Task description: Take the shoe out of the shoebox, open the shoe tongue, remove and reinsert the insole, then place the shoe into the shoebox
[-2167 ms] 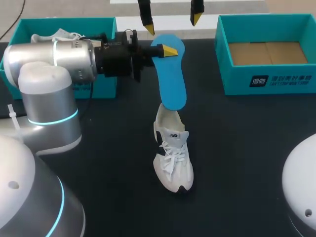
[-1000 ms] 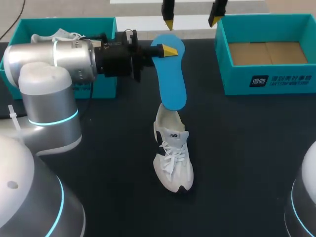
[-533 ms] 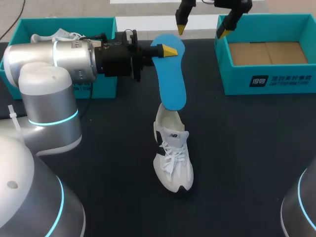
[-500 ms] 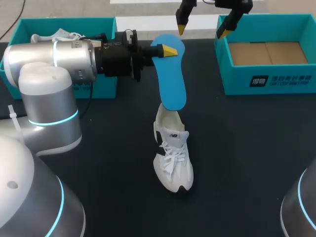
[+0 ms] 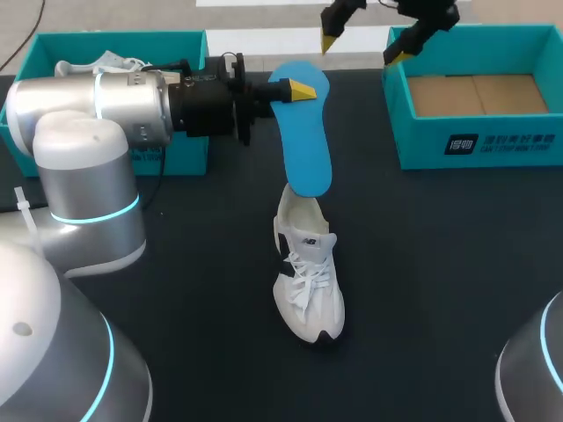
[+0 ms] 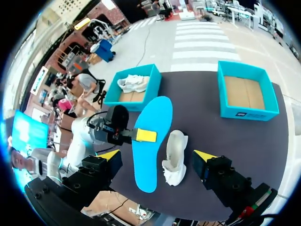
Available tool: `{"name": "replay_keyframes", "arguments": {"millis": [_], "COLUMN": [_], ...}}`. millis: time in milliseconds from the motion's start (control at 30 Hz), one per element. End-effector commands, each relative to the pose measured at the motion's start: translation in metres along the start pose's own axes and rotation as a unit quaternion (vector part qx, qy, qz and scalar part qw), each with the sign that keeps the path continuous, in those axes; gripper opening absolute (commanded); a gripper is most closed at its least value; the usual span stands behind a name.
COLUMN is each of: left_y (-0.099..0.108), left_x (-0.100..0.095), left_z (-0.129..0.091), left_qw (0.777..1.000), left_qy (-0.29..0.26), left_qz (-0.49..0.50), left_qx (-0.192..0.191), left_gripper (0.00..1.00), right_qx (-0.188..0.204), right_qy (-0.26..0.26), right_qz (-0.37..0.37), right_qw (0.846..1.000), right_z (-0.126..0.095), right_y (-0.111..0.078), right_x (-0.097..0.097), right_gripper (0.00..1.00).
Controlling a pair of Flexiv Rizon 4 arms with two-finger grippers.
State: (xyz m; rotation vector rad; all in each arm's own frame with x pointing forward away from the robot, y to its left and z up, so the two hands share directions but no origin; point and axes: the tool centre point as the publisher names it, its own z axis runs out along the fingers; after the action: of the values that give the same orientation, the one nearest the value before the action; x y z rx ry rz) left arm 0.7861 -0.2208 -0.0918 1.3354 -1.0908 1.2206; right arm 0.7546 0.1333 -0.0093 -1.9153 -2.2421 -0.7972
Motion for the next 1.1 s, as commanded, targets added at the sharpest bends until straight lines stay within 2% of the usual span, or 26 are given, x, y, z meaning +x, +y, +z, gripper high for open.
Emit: {"name": "replay_keyframes", "arguments": {"millis": [33,233,300,433,1100], "left_y": [0.001,0.001,0.001,0.001,0.001], "left_x": [0.0,0.0,0.0,0.0,0.0], "left_z": [-0.001,-0.001,-0.001,-0.001,-0.001], "left_qw": [1.0,1.0,1.0,1.0,1.0], "left_qy": [-0.001,-0.001,-0.001,-0.001,-0.001], "left_qz": [0.0,0.0,0.0,0.0,0.0], "left_qx": [0.0,0.0,0.0,0.0,0.0], "left_gripper": [0.0,0.0,0.0,0.0,0.0], "right_qx": [0.01,0.019,0.009,0.016,0.022], "right_qy": [0.137,0.173,0.198,0.251,0.252], "right_qz": [-0.007,-0.017,-0.016,-0.026,-0.026], "right_qw": [0.99,0.985,0.98,0.968,0.967], "right_z": [0.006,0.013,0.016,0.026,0.029], "right_y": [-0.005,-0.005,-0.005,-0.009,-0.01], "right_x": [-0.015,-0.021,-0.023,-0.023,-0.024], "right_gripper": [1.0,1.0,1.0,1.0,1.0]}}
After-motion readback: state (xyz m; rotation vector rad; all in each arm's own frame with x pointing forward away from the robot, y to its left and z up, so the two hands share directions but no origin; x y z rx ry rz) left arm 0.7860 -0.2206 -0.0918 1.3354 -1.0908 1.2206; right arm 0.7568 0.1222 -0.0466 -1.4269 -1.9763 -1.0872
